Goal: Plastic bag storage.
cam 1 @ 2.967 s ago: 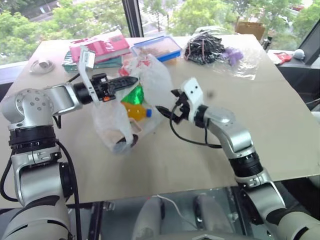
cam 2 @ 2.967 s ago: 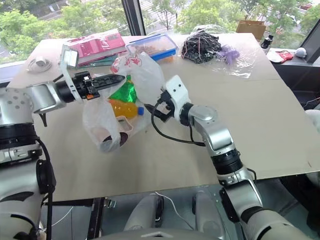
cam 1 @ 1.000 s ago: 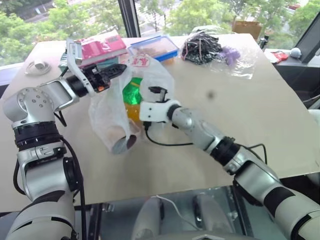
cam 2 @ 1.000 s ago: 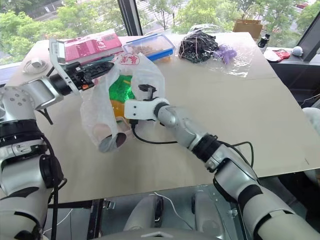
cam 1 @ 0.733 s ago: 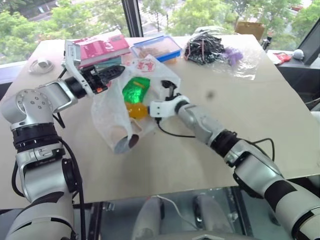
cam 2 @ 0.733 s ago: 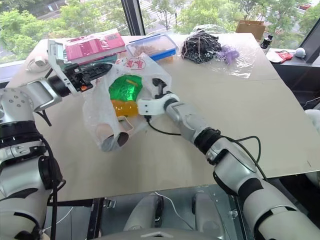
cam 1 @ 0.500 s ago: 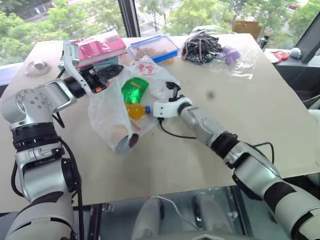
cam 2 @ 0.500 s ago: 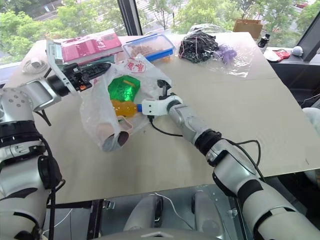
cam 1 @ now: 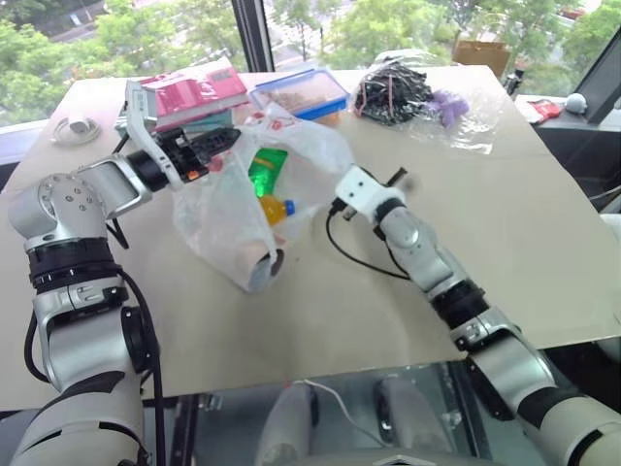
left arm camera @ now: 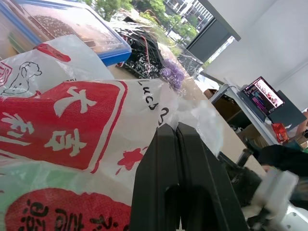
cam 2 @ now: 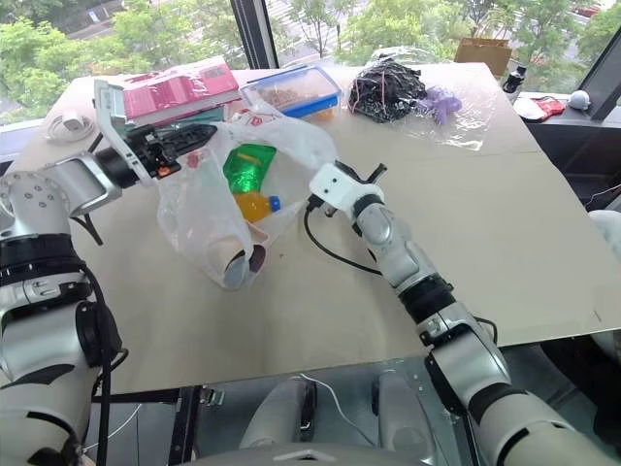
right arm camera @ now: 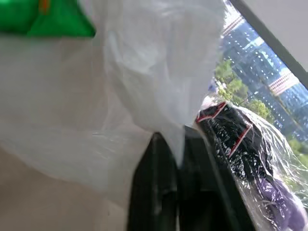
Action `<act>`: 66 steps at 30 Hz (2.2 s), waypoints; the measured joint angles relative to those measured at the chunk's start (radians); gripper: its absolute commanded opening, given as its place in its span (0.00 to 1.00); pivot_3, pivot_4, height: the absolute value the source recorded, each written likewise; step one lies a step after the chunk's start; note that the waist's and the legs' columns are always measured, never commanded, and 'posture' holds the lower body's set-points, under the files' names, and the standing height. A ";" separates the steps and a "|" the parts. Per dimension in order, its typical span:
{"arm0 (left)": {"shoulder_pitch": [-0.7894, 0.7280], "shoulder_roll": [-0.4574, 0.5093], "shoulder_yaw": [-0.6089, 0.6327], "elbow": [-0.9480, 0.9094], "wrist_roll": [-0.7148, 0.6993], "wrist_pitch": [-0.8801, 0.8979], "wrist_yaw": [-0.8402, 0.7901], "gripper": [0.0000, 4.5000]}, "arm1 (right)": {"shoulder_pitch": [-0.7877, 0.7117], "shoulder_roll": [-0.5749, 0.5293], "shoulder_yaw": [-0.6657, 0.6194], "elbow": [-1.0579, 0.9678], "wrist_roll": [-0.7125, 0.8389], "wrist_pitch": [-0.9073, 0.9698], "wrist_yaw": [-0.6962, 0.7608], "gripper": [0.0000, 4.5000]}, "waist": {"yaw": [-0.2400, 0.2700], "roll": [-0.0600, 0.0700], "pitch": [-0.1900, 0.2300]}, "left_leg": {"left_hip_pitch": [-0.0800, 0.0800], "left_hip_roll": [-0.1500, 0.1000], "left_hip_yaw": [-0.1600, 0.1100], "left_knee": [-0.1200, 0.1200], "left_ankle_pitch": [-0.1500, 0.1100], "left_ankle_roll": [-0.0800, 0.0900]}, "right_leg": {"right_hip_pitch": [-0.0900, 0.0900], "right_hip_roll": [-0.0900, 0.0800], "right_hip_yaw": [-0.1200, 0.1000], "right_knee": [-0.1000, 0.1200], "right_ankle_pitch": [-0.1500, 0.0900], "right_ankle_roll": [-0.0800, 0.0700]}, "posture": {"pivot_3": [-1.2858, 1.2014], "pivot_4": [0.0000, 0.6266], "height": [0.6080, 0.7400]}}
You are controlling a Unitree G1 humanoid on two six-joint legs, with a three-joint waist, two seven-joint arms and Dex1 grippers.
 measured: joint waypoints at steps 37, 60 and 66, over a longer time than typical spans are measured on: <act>0.067 -0.063 0.047 -0.193 -0.079 0.049 0.114 0.00 | 0.062 0.059 0.044 -0.278 0.065 0.137 0.308 0.56 | 0.004 0.000 0.000 | 0.000 0.000 -0.001 0.002 0.000 0.000 | 0.001 0.000 -0.001 0.001 0.000 0.000 | 0.52 0.24 1.00; 0.076 -0.084 0.044 -0.234 -0.115 0.068 0.126 0.00 | -0.216 0.177 -0.133 0.219 0.398 0.096 0.560 0.56 | -0.001 0.000 0.000 | 0.000 0.000 -0.001 0.000 0.000 0.000 | 0.000 0.000 0.000 0.000 0.000 0.000 | 0.52 0.24 1.00; 0.075 -0.086 0.046 -0.228 -0.122 0.068 0.131 0.00 | -0.206 0.139 -0.223 0.081 0.572 0.160 0.687 0.56 | 0.002 0.000 0.000 | 0.000 0.000 -0.001 0.000 0.000 0.000 | 0.000 0.000 -0.001 0.000 0.000 0.000 | 0.52 0.24 1.00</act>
